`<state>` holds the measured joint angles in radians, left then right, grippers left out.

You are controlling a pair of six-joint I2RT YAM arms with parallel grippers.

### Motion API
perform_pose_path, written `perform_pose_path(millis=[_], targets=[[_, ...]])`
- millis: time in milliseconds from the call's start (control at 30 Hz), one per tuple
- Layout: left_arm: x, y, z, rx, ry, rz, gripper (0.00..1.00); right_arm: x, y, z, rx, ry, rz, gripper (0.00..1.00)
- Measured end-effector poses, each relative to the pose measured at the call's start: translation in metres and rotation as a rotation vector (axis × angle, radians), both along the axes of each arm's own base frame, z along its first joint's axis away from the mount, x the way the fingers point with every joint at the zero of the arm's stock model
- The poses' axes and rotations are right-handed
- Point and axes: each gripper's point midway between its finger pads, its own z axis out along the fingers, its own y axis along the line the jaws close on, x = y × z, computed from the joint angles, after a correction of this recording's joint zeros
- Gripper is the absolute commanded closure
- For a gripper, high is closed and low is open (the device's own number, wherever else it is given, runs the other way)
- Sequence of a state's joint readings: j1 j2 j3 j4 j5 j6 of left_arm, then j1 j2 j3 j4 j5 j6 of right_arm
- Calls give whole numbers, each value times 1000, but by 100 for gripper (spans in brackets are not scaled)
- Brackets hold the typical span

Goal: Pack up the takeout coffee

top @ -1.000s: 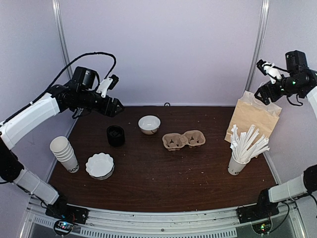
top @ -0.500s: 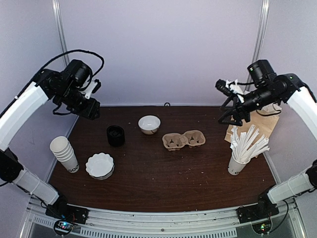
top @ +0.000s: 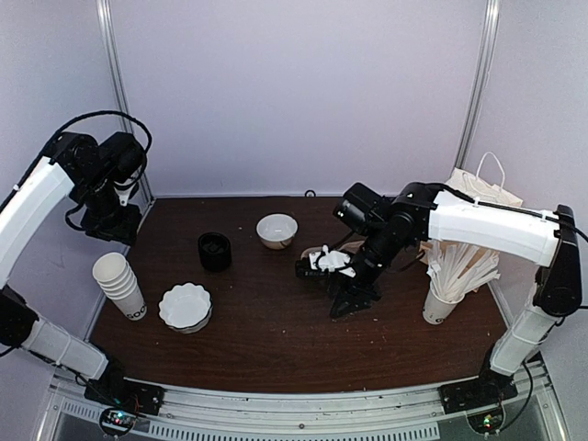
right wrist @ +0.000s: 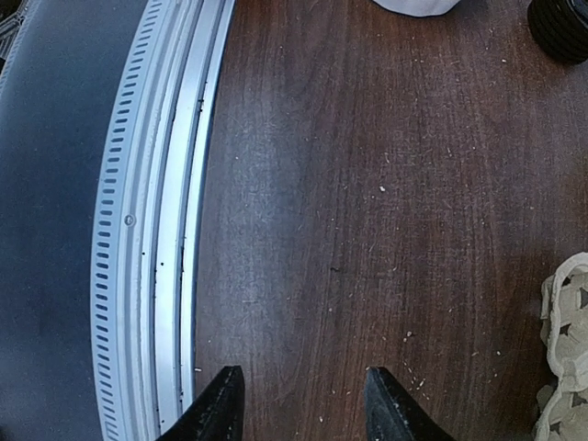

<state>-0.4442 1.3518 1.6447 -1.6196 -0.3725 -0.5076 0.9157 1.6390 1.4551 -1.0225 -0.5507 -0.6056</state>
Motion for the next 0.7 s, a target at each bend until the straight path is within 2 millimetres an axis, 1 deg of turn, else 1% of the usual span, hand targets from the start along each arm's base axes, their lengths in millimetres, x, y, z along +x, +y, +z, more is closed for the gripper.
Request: perform_pose_path(millis=[133, 267, 433, 533, 700], targets=[[-11, 13, -20, -19, 85, 58, 54, -1, 5, -7, 1, 1, 0, 54], [-19, 22, -38, -38, 163, 94, 57, -5, 3, -16, 0, 1, 10, 56], [-28, 29, -59, -57, 247, 118, 59, -15, -10, -37, -19, 8, 17, 57], [-28, 29, -63, -65, 265, 108, 62, -17, -14, -45, -23, 6, 17, 57], [-21, 28, -67, -70, 261, 90, 65, -14, -12, -45, -9, -20, 26, 59]])
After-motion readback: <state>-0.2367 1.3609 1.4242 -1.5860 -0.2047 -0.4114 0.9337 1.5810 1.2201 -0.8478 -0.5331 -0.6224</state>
